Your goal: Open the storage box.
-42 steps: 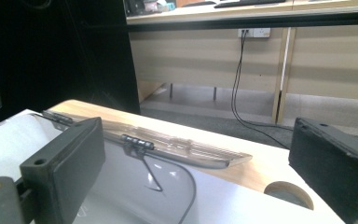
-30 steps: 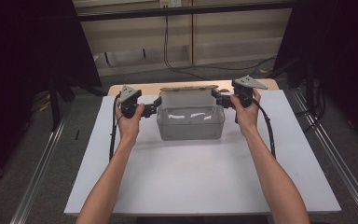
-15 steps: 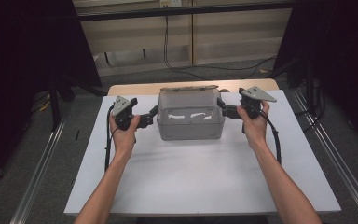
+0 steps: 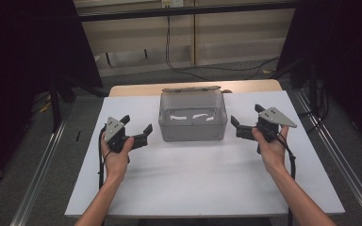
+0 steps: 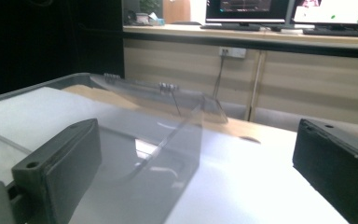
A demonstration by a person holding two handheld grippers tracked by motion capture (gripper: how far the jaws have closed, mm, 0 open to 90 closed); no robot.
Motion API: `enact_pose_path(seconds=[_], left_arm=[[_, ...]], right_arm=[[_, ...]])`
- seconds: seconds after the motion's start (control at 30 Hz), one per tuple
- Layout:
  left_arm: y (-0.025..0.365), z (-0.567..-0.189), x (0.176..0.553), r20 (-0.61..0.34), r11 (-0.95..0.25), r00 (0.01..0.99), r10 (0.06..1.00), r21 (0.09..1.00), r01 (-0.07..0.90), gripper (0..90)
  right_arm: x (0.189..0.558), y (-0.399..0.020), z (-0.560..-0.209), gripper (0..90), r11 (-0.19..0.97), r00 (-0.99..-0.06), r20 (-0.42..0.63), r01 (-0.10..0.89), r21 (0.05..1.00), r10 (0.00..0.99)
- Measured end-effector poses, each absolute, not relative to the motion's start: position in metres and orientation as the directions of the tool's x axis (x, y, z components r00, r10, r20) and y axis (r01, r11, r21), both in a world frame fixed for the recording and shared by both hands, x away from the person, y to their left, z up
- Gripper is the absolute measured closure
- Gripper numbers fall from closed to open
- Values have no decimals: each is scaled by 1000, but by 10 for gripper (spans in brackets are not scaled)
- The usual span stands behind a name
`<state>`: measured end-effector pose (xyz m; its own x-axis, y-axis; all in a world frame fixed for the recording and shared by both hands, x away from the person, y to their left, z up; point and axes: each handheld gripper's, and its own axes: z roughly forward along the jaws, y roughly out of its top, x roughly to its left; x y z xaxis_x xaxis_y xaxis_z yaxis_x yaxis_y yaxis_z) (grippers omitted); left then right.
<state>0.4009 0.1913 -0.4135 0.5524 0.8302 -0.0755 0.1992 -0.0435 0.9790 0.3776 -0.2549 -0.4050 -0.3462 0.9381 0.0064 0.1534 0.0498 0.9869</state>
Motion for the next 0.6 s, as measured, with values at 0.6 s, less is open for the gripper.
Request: enact_pose_path(seconds=[0.6], left_arm=[[222,-432,325,-39,-69,558,829,983,172,22]], right_arm=[[295,-282,-430,0,51,-269,-3,171,984,963]])
